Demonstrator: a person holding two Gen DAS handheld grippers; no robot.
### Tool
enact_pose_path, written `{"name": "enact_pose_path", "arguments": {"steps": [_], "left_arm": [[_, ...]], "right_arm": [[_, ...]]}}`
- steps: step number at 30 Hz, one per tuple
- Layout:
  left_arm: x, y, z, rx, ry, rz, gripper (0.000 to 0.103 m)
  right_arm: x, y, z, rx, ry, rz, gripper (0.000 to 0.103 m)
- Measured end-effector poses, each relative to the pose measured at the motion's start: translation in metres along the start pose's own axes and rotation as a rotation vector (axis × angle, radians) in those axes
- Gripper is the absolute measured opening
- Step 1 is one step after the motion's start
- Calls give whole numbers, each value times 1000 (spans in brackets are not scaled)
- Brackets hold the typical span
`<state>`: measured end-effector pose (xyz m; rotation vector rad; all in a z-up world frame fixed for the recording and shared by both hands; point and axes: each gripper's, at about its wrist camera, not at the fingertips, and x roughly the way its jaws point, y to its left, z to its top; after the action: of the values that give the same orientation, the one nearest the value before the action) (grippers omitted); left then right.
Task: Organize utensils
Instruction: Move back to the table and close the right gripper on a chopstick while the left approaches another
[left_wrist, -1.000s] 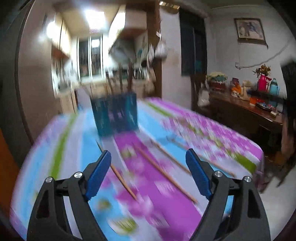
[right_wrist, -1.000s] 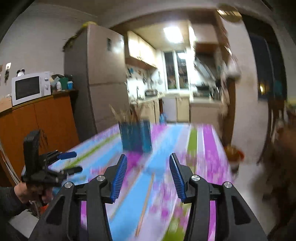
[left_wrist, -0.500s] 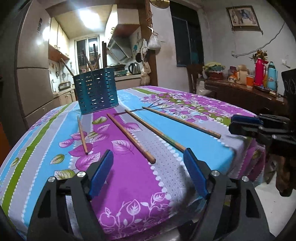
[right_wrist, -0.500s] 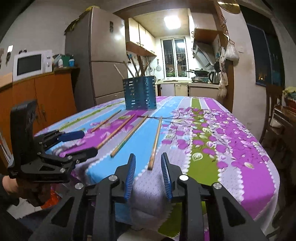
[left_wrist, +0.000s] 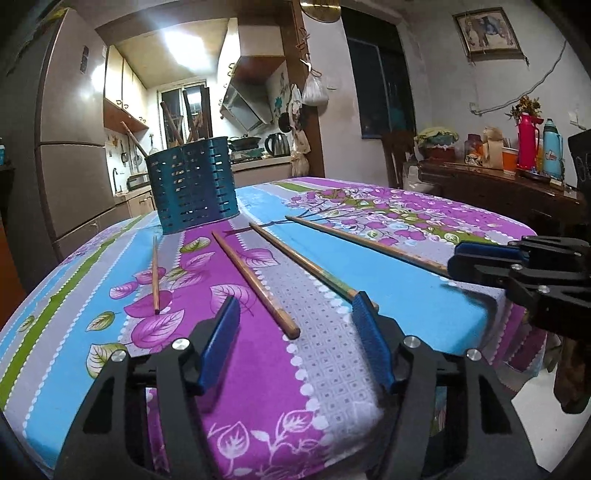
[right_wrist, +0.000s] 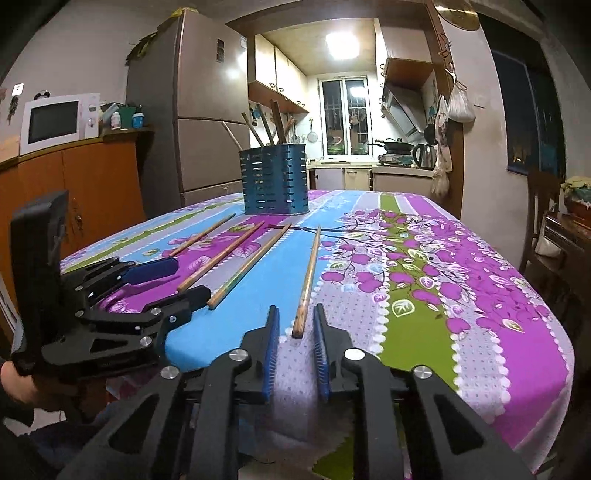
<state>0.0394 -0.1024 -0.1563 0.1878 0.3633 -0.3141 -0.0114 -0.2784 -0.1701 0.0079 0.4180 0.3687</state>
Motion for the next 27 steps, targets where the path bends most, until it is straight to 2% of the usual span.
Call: {"name": "enact_pose_path", "arguments": {"steps": [3,4,5,7,14,17,19,21,25,26,27], "left_arm": [[1,0,-1,-8,-6,7,48],[1,1,-2,-12,-6,9,38],[1,2,-2,-24,-5,5,35],[2,3,-2,-33,0,18,13],[3,8,-6,-66,-13,33,14],[3,12,-7,-82,-19,46,24],[4,17,-9,-100,-24,52,35],[3,20,-10,-110,-31,52,37],[3,19,-10,-112,-29,53,36],[2,19,-9,-111,-28,49,33],[2,17,-9,-104,-27,42,25]], "right_arm": [[7,2,2,5,6,-17,13],[10,2,2,6,9,-21,12],[12,3,1,5,13,-28,11],[14,4,1,4,11,-37,11],[16,2,0,0,11,-43,11],[16,3,0,-7,11,-49,11],[16,4,-1,-9,7,-53,11],[16,5,-1,-16,9,-56,11],[15,7,-1,-25,11,-65,11],[15,7,-1,-25,8,-69,11],[15,8,-2,-24,4,-72,11]]}}
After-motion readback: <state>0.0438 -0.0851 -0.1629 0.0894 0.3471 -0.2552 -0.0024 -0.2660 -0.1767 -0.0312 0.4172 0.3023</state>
